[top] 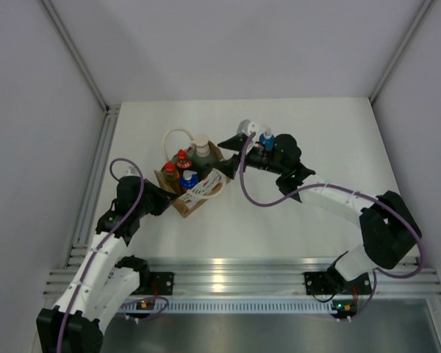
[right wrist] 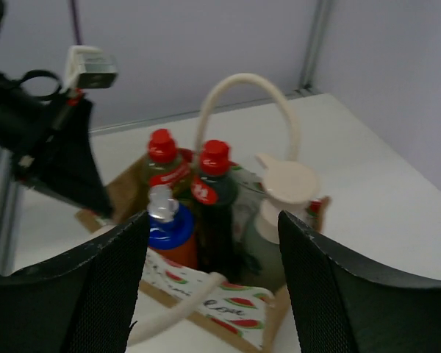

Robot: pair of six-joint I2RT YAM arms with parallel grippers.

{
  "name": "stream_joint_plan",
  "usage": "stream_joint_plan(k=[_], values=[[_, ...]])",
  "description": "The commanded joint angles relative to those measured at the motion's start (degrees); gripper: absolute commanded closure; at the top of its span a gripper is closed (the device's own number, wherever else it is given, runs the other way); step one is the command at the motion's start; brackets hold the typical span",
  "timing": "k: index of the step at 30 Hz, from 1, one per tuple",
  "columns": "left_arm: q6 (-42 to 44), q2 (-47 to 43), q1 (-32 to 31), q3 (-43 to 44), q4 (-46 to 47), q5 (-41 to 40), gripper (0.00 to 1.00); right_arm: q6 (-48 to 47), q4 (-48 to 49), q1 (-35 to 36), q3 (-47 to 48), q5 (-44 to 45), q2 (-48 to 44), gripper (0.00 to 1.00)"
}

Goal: Take the personal care products out of the canvas bag

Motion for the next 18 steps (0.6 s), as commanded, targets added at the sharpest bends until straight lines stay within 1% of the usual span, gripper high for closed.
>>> stream_joint_plan(k=[1,5,7,8,11,14,15,18], values=[[1.7,-0.2,0.3,1.1,-1.7,-0.9,0.99,-2.3,-1.1,5.0,3.5,-9.8,2.3,0.32],[2.5,0.6,0.3,1.6,-1.7,-1.5,0.98,-2.1,-1.3,8.9,6.9,-10.2,7.0,0.34],[2.9,1.0,0.3,1.6,-1.6,-1.8,0.97,-2.2,-1.4,9.8,8.9,-10.3,9.8,0.35],[3.1,1.3,0.3,1.6,-1.6,-1.7,0.94,-2.2,-1.4,10.3,9.6,-10.5,10.8,0.35],[3.5,1.7,0.3,1.8,-1.7,-1.6,0.94,-2.2,-1.6,10.8,12.5,-11.2,14.4,0.37],[3.5,1.9,0.3,1.8,-1.6,-1.5,0.94,-3.6,-3.8,10.7,15.6,-11.5,17.6,0.42],[3.5,1.9,0.3,1.9,-1.7,-1.4,0.94,-4.7,-5.8,10.8,17.1,-12.2,19.1,0.46],[3.5,1.6,0.3,2.0,-1.6,-1.2,0.94,-5.8,-7.3,10.7,18.6,-13.4,21.1,0.54]])
